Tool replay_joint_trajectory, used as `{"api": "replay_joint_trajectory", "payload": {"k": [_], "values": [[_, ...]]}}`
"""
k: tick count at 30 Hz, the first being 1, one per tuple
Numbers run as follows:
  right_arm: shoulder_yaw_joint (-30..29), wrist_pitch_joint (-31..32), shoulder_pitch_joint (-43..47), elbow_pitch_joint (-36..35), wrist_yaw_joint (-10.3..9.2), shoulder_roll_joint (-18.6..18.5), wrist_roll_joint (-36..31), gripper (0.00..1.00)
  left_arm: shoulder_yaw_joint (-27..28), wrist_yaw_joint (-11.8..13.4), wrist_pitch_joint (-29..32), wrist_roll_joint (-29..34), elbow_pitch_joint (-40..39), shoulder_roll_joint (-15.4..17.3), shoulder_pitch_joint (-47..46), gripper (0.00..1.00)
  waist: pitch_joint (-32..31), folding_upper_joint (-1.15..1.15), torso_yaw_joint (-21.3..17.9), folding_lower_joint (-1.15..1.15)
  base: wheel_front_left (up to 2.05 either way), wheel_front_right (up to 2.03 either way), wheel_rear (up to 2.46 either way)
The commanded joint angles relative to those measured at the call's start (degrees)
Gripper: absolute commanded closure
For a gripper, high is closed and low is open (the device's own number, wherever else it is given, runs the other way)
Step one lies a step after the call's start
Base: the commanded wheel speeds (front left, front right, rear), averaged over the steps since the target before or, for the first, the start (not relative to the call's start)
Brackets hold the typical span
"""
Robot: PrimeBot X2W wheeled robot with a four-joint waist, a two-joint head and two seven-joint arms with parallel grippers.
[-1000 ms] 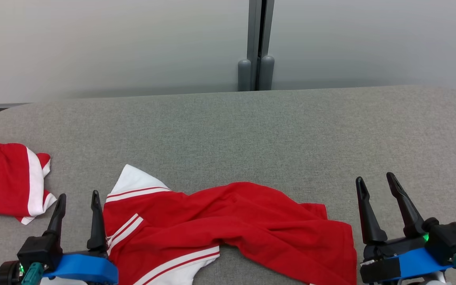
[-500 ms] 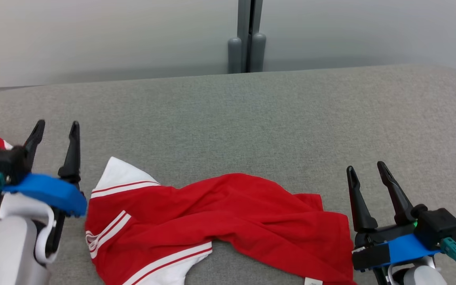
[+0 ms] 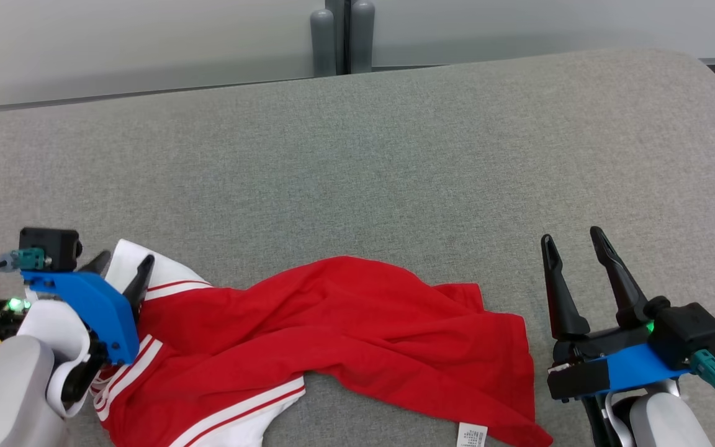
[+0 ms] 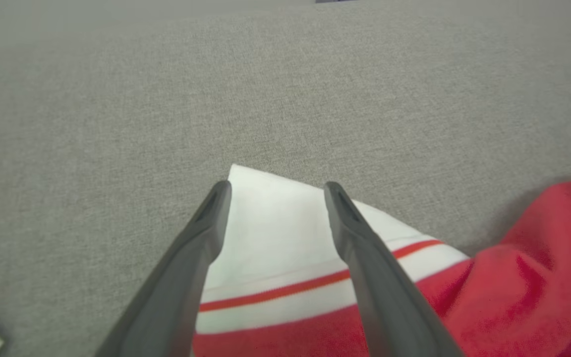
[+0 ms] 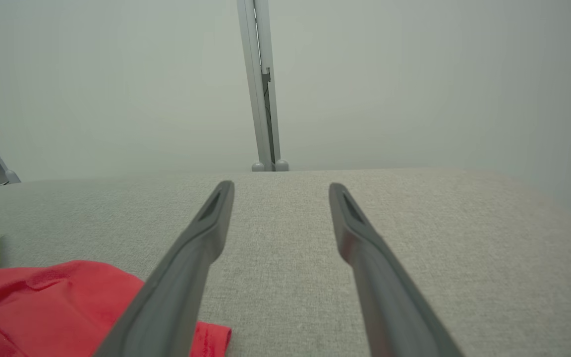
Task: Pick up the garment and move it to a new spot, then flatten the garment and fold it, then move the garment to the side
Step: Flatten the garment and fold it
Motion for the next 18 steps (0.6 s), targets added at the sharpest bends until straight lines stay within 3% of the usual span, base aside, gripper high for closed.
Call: {"api": "replay_joint_trajectory", "payload": {"k": [1,8,12,18], "values": [[-0.1,-0.3,-0.9,0.0,0.01,0.1,0.2,0.00,-0.7,0.0,0.7,-1.5,0.7,0.6,0.7,0.00,0.2,-0.01,-0.1,-0.01,0.00,0.00,0.00],[-0.7,-0.3,-0.8,-0.2,0.01,0.2,-0.2,0.00,-6.3,0.0,5.0,-4.1,3.4,2.7,1.6,0.00,0.5,-0.01,0.0,-0.01,0.00,0.00,0.00],[-0.6,-0.3,-0.5,0.1,0.01,0.2,-0.5,0.00,-8.4,0.5,6.4,-1.8,4.8,3.8,1.3,0.00,0.2,-0.01,0.5,-0.01,0.00,0.00,0.00],[-0.1,-0.3,-0.5,0.5,0.01,0.1,-0.7,0.00,-10.2,0.7,8.1,-1.3,6.7,2.3,0.8,0.00,0.2,-0.01,0.9,-0.01,0.00,0.00,0.00]]}}
